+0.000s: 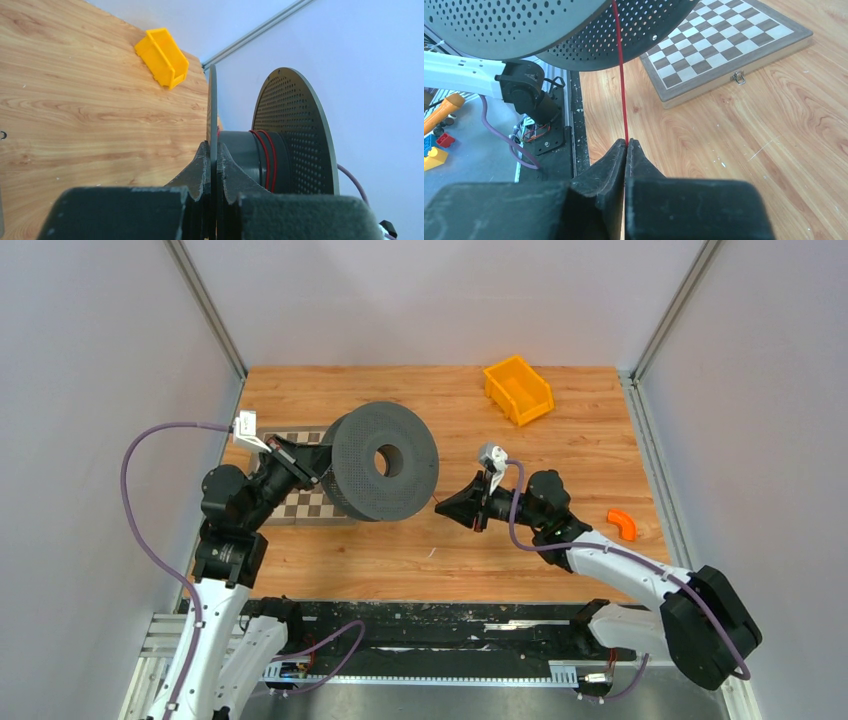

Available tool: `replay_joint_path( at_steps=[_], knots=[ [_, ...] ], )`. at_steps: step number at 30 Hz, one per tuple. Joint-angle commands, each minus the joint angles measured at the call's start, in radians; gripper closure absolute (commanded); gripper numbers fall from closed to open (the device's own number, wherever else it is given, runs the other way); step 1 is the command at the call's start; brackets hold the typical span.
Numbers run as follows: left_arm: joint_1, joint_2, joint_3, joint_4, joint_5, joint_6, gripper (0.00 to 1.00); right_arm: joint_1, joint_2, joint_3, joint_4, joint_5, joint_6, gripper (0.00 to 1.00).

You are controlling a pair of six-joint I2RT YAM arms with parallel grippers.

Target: Wrap the cables

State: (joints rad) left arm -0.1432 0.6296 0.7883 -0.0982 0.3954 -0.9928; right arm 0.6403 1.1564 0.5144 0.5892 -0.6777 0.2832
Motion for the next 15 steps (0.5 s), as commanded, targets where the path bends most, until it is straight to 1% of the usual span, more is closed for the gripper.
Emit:
replay_joint_path(
  at_steps=[1,5,9,11,13,15],
  knots=[
    [0.007,-0.012,0.013,0.131,-0.031,-0.049,1.0,0.008,0.015,-0.004,0.042,-0.001,0.005,0.95],
    [0.007,-0.011,0.011,0.137,-0.032,-0.057,1.0,0.021,0.02,-0.003,0.041,-0.008,-0.008,0.93],
    [0.007,-0.011,0.006,0.139,-0.036,-0.062,1.0,0.026,0.015,0.016,0.022,0.019,0.029,0.99],
    [0.007,-0.012,-0.006,0.144,-0.052,-0.071,1.0,0.028,0.013,0.05,-0.027,0.074,0.114,1.0],
    [0.007,-0.018,-0.031,0.156,-0.081,-0.101,1.0,0.031,0.011,0.093,-0.096,0.176,0.26,1.0],
    [0.006,-0.028,-0.066,0.175,-0.12,-0.148,1.0,0.043,0.012,0.116,-0.12,0.269,0.393,0.99]
  ],
)
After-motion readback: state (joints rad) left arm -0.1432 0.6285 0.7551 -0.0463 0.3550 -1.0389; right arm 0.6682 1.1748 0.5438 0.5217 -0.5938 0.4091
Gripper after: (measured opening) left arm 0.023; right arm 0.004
